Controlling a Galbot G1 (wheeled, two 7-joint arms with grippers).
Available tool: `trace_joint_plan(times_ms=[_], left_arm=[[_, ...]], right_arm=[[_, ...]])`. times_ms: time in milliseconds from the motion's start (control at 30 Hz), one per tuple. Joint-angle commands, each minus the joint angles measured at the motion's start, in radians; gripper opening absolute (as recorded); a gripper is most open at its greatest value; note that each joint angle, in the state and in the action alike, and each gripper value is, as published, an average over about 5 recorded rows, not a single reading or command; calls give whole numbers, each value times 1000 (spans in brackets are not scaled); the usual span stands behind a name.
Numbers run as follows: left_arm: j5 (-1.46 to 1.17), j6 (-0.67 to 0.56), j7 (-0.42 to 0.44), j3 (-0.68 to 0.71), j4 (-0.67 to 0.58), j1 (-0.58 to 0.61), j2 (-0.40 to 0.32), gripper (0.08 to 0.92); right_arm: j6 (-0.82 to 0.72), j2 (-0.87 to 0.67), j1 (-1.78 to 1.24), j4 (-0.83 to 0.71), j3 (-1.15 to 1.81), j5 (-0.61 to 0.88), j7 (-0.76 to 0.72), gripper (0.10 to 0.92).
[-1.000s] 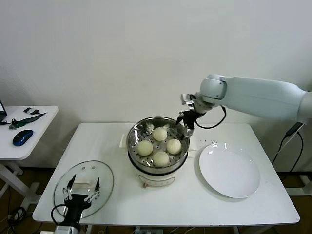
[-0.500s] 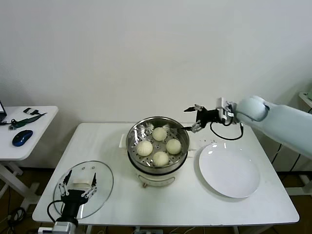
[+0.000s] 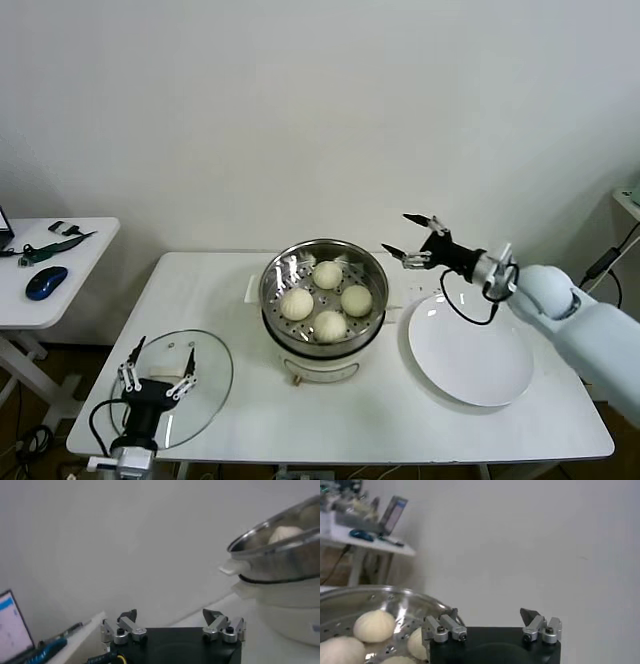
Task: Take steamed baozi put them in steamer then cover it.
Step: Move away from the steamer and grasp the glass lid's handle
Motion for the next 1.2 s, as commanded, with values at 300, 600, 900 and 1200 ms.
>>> trace_joint_plan(times_ms=[300,600,900,1200], left_arm=[[1144,80,29,16,91,-37,49,823],[1148,99,19,-5,131,25,27,823],[1070,53,-53,-11,242,-59,20,823],[1037,21,-83,-7,342,-176,34,823]], right_arm=[[-22,298,-699,146,736,-136,97,823],[-15,356,-739,106,788,-159,88,823],[-14,360,-729,91,783,-174,87,823],[-13,356,-725,78,786,-185,80,823]])
